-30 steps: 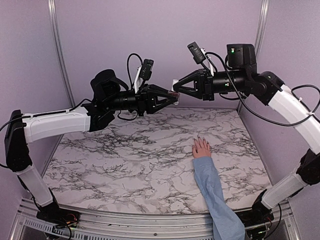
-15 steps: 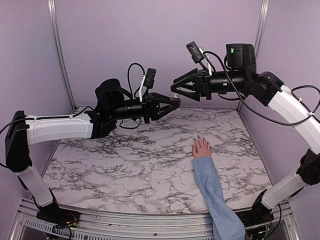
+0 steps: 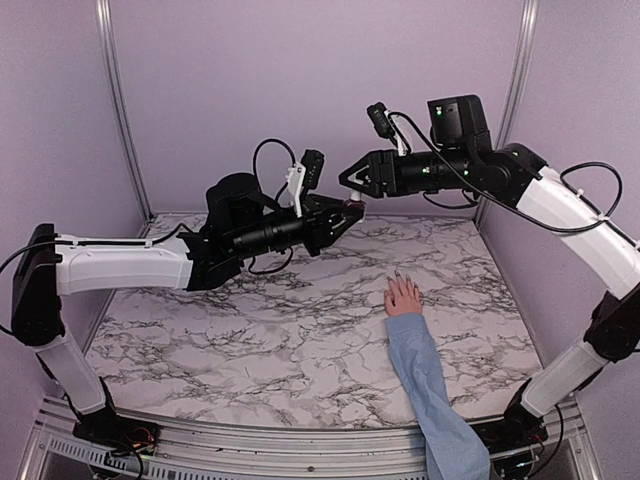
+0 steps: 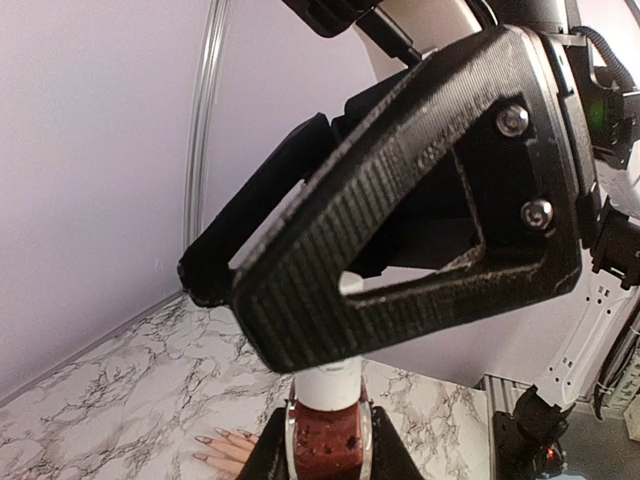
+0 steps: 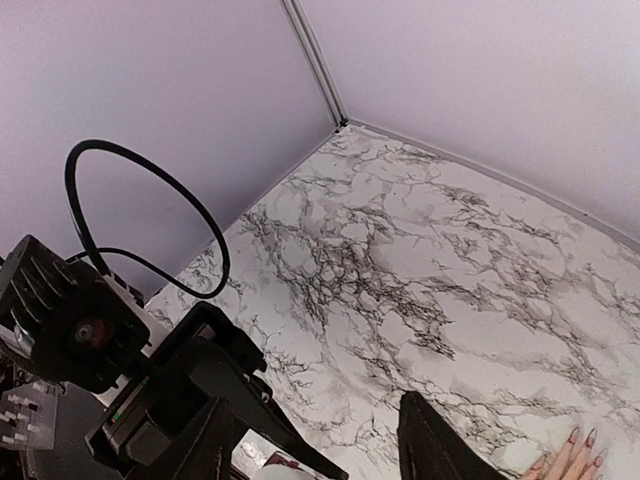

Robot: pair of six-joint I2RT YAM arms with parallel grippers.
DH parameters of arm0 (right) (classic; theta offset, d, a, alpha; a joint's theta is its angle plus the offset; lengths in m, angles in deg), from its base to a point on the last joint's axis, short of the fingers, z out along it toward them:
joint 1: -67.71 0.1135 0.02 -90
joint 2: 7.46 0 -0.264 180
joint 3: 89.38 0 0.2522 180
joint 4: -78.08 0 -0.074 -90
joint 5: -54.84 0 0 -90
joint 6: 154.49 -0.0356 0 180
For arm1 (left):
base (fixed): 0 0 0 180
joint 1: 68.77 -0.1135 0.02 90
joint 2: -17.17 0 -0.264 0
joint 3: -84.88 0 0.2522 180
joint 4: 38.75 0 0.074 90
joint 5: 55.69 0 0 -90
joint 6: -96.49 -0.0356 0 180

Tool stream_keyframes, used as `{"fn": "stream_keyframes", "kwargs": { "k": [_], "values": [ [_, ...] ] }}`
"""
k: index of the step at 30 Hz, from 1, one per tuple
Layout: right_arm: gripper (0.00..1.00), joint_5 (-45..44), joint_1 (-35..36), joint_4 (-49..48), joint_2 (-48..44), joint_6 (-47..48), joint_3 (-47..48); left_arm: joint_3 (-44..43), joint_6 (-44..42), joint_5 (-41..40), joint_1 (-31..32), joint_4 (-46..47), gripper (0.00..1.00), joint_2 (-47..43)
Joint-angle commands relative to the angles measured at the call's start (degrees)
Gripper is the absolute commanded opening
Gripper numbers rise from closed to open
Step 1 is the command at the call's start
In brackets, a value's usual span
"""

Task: Paint the nails
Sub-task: Unscrew the nail polish bottle.

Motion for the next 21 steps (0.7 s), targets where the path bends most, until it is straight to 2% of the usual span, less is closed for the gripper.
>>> {"fn": "stream_keyframes", "kwargs": {
  "k": [1,6,11,13,17,21],
  "values": [
    [0.52,-5.0,0.3,2.1,0.3,-3.5,0.4,-2.1,-4.3,-6.6,0.8,-2.6,0.00,1.3],
    [0.44,-5.9,0.3,4.3,0.7,-3.6,0.7,-3.2,-6.4,-11.8,1.5,-5.6,0.00,1.6],
    [0.48,-5.5,0.3,5.0,1.9,-4.1,0.9,-4.0,-7.4,-13.2,1.8,-6.4,0.00,2.1],
    [0.46,-4.4,0.3,4.5,2.6,-4.2,1.0,-4.3,-7.5,-13.2,1.8,-6.3,0.00,2.3],
    [0.25,-3.7,0.3,4.3,3.1,-4.6,1.6,-4.5,-7.3,-13.3,1.8,-6.4,0.00,2.6],
    [0.13,-2.9,0.3,2.8,2.2,-3.9,1.1,-4.5,-7.5,-13.0,1.8,-6.7,0.00,2.6]
  ]
}}
